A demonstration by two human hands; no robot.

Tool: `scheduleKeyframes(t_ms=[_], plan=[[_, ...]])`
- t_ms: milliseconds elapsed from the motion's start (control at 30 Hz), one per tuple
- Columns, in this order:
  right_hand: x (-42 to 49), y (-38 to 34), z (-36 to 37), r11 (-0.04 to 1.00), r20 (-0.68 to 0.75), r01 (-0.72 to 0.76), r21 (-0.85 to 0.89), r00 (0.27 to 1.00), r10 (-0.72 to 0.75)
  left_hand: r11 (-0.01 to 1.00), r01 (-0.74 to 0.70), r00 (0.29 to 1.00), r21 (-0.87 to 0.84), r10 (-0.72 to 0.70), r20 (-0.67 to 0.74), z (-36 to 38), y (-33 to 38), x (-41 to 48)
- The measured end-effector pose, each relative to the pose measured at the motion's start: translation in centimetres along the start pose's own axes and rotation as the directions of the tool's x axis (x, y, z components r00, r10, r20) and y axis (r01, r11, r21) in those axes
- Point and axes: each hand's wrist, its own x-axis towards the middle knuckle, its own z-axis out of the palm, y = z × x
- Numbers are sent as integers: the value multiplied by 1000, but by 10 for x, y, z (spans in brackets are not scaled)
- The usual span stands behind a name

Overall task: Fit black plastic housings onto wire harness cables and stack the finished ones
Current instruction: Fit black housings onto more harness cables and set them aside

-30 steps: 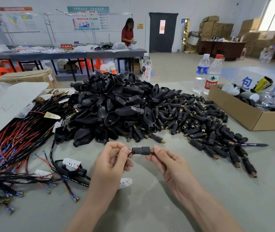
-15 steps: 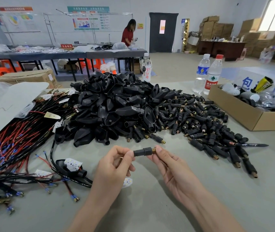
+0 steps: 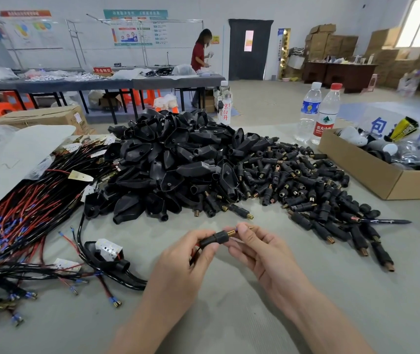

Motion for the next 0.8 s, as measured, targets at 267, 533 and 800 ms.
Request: scheduleKeyframes(t_ms=[267,533,800], plan=[[3,3,-3,991,-64,103,-87,992,-108,973,-21,998,229,6,65,-4,2,-2],[6,-2,-9,976,-172,187,-110,964,-204,921,-58,995,385,23,95,-5,5,-4],[6,-6,-13,988,-202,131,84,973,-112,910,-187,981,370,190,27,-6,2,-3]])
